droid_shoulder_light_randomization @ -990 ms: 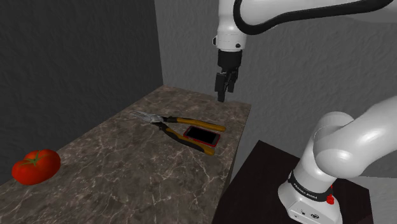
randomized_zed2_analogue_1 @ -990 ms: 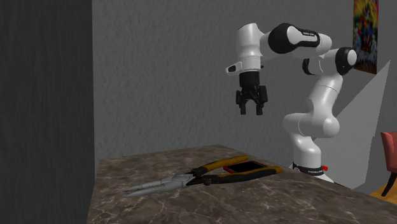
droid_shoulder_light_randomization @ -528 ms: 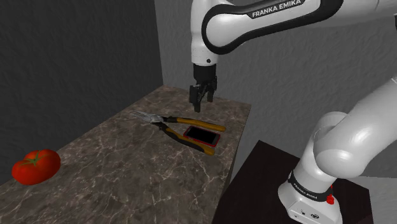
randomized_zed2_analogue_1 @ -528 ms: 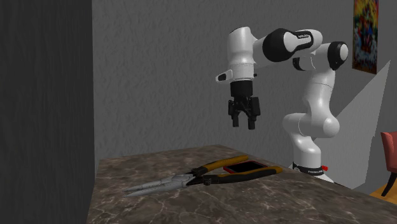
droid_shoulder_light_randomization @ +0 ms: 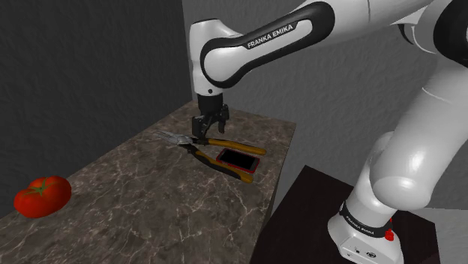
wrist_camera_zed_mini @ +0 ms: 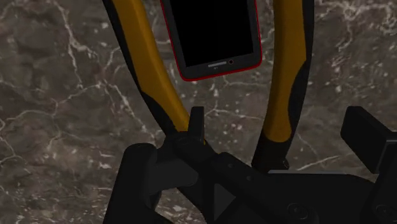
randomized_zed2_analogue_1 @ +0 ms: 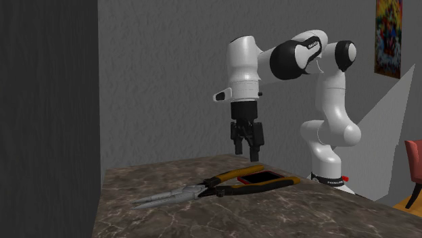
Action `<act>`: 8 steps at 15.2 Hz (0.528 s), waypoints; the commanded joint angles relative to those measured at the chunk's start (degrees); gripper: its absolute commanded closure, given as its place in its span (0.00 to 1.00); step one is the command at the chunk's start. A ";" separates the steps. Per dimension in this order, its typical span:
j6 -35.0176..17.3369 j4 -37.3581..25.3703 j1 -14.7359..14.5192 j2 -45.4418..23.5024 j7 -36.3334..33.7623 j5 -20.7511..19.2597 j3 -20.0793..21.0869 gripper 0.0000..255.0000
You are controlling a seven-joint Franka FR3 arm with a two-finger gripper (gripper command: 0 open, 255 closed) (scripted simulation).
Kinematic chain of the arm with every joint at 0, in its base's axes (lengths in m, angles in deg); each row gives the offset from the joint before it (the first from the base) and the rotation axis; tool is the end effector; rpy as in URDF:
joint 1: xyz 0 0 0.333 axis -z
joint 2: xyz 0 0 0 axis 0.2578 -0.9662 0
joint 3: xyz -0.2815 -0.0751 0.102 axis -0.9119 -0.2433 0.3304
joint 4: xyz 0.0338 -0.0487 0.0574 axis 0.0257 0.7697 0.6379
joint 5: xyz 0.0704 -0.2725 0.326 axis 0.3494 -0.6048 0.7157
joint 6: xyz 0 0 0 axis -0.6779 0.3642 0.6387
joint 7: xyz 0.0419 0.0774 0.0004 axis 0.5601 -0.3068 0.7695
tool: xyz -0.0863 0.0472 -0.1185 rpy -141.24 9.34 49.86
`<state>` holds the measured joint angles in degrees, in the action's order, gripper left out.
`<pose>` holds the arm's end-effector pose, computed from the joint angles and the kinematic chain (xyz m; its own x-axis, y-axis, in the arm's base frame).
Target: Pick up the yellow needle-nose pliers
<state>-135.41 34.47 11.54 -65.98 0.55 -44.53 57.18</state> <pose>0.5265 0.1788 0.3779 0.9985 0.0358 -0.0423 0.0349 -0.9991 -0.0223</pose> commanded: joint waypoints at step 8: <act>-5.79 -6.44 -1.20 -12.41 -5.66 -3.50 1.06 0.00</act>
<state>-140.35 27.78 10.47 -77.83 -4.81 -47.85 58.17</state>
